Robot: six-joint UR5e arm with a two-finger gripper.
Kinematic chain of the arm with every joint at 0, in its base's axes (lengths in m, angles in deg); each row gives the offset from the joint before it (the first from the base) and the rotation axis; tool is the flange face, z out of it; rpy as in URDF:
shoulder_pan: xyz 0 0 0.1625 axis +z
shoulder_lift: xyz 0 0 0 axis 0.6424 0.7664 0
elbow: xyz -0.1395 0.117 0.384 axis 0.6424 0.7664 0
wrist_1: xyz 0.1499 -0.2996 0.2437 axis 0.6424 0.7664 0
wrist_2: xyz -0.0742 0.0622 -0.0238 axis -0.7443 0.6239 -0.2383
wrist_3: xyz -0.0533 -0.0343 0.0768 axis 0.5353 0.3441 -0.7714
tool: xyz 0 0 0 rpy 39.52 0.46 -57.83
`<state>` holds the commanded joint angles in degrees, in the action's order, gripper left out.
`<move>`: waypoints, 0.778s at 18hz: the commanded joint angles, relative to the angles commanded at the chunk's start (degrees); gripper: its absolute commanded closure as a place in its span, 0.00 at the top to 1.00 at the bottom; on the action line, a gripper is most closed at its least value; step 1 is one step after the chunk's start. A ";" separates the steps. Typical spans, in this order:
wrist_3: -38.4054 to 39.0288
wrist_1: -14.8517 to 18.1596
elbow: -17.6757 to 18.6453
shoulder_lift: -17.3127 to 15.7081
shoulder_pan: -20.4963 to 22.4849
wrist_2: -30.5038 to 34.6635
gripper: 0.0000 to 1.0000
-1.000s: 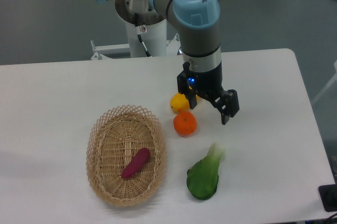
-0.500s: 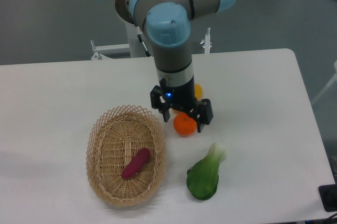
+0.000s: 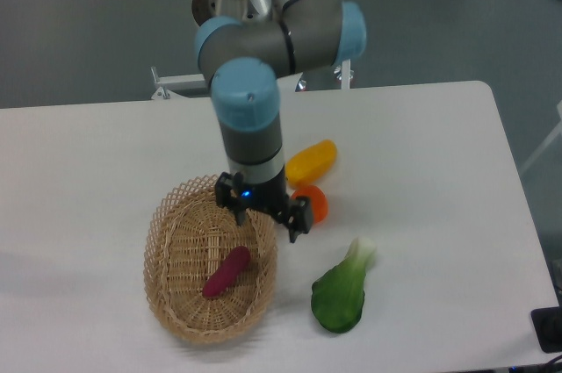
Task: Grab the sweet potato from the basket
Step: 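Move the open gripper over the basket toward the sweet potato, then lower the gripper onto the purple sweet potato and close it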
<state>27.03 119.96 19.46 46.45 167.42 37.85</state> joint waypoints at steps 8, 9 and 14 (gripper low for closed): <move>-4.40 -1.76 0.70 4.40 -2.11 -0.18 1.00; -4.13 -2.11 0.70 4.57 -2.20 -0.18 1.00; -2.20 -2.90 0.79 6.33 -3.69 -0.26 1.00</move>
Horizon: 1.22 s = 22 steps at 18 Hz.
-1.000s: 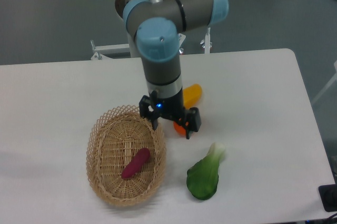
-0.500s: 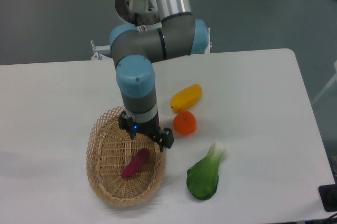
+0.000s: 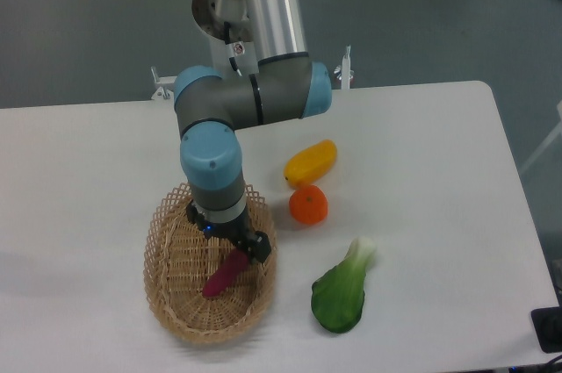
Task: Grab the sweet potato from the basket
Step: 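Lower the gripper onto the purple sweet potato and close it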
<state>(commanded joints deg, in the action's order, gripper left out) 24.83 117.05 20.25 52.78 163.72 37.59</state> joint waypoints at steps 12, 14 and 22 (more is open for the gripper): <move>0.45 -2.64 -0.53 2.11 -0.53 0.09 1.00; 0.27 -3.33 -0.62 2.46 -0.53 0.18 0.99; 0.27 -3.87 -0.62 2.55 -0.53 0.53 0.38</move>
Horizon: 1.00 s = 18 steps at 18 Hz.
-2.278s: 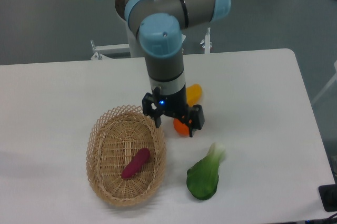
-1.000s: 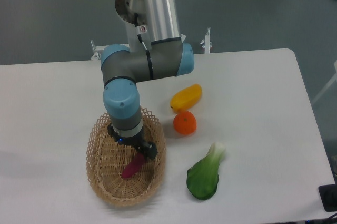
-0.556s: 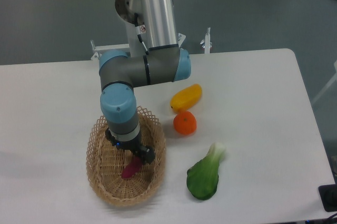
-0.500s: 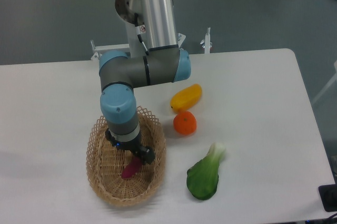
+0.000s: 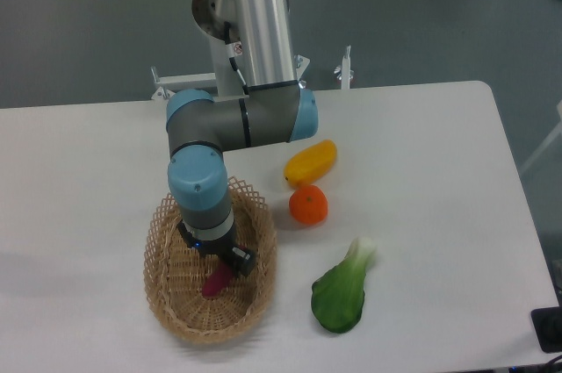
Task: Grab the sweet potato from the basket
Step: 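Lower the gripper onto the purple sweet potato and close it, then lift the sweet potato up out of the basket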
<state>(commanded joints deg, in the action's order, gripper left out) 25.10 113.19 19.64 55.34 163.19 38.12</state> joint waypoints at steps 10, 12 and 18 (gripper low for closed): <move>-1.22 0.00 -1.05 -1.93 0.44 0.18 0.22; -2.54 0.18 -1.32 -4.03 1.31 0.18 0.22; -8.77 3.24 -2.55 -10.10 8.16 -0.08 0.22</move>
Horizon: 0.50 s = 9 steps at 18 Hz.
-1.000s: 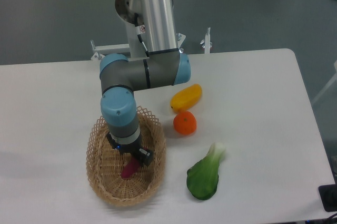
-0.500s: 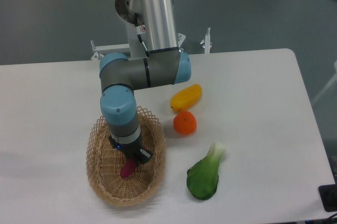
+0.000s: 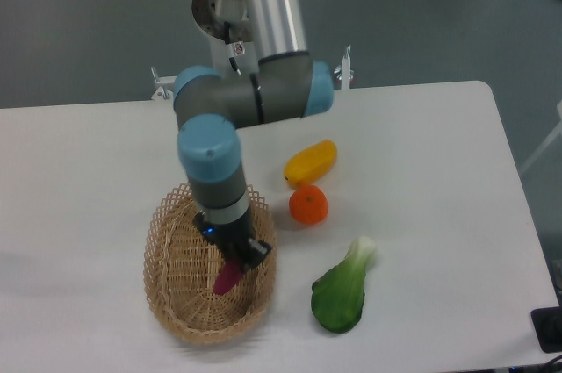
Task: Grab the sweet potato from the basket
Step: 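Lift the sweet potato up out of the basket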
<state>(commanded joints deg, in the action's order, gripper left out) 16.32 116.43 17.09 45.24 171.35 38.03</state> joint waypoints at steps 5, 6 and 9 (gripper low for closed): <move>-9.39 3.78 -0.09 -3.96 7.82 -0.44 0.22; -11.77 5.01 0.00 -4.75 9.23 -0.35 0.21; -16.61 6.60 0.00 -5.98 13.62 -0.44 0.21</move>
<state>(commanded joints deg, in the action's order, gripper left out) -0.29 123.03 17.09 39.25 184.98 37.59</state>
